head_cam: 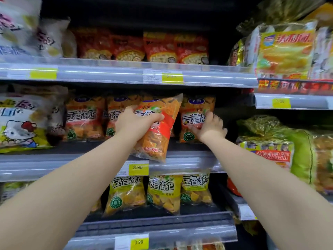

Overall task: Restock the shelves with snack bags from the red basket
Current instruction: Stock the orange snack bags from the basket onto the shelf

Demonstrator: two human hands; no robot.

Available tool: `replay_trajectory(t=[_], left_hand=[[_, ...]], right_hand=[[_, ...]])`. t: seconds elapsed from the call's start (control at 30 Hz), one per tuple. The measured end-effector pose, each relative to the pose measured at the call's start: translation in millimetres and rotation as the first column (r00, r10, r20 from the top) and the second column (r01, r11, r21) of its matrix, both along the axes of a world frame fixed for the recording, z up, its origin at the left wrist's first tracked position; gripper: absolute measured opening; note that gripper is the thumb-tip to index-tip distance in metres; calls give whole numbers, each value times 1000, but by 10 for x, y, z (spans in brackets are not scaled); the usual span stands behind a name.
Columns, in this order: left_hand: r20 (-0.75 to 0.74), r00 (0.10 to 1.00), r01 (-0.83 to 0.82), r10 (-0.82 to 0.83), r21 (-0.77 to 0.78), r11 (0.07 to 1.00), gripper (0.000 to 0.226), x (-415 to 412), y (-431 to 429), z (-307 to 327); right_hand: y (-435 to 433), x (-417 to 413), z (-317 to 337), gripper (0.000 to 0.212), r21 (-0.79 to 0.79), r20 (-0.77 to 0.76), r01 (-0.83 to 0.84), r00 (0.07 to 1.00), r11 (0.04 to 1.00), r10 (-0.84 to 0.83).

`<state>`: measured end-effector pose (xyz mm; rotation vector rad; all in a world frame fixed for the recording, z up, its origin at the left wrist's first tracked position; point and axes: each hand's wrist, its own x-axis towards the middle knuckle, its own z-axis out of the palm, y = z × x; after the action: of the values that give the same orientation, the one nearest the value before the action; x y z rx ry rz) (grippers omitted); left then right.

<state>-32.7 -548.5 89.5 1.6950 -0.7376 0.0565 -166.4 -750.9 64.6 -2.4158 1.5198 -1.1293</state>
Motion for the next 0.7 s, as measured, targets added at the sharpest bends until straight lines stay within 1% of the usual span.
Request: replay_trajectory(t=[0.03,0.07,0.1,0.13,0.17,0.2,0.23,0.27,0.3,0.33,0.37,0.43,0.5,0.57,0.6,0.63,0.7], left_hand=[[-22,1000,1,-1,-25,1000,115,8,-10,-7],[-37,999,-2,1,-44,999,113,10,-18,-8],[-44,999,-8,5,-59,998,112,7,-23,-8],[-44,999,-15,11,-72,997,111,3,-25,-11],[-45,999,-20,16,-86,996,110,0,-23,-11],[-51,999,-22,17,-98,995,110,-7,-19,-10],[-57,998,-22,16,-106,994,110,-13,-13,-11],[-58,998,-21,15,-107,994,110,-21,-8,-8],[-56,998,-18,13,-101,995,110,-30,2,-7],[-55,998,-10,4,-94,996,109,-43,16,-4],[-58,998,8,-13,-91,996,108,-54,33,-3],[-76,994,63,-72,-111,992,103,-66,86,-4],[-118,984,111,-130,-156,981,93,-59,155,-15],[-183,966,138,-180,-223,965,79,-32,223,-28],[-202,959,147,-200,-250,957,71,-22,256,-32],[-202,957,154,-211,-265,952,63,-15,287,-35],[-149,966,164,-211,-278,946,50,1,335,-32]], right_hand=[[52,-37,6,86,-6,-28,12,1000,1000,-12],[112,-78,14,84,-42,-16,10,1000,999,-11],[185,-120,24,77,-104,45,-15,999,994,20],[265,-159,37,66,-170,151,-70,984,983,96],[367,-201,55,51,-212,269,-155,940,965,210],[488,-243,73,36,-223,359,-266,872,938,333],[618,-273,84,23,-211,398,-381,808,900,435],[751,-287,88,17,-190,386,-478,767,857,513],[886,-286,82,18,-160,348,-557,741,815,574],[1019,-271,72,26,-118,303,-616,724,779,619],[1146,-250,62,39,-77,252,-653,719,754,648],[1323,-188,31,62,-52,115,-665,737,745,666],[1412,-138,-1,67,-70,19,-620,783,782,622],[1489,-106,-24,67,-45,6,-559,828,828,560],[1536,-76,-42,72,-24,5,-538,843,843,538],[1584,-30,-57,80,-9,1,-518,856,855,518],[1679,79,-68,106,-9,-32,-464,885,886,464]])
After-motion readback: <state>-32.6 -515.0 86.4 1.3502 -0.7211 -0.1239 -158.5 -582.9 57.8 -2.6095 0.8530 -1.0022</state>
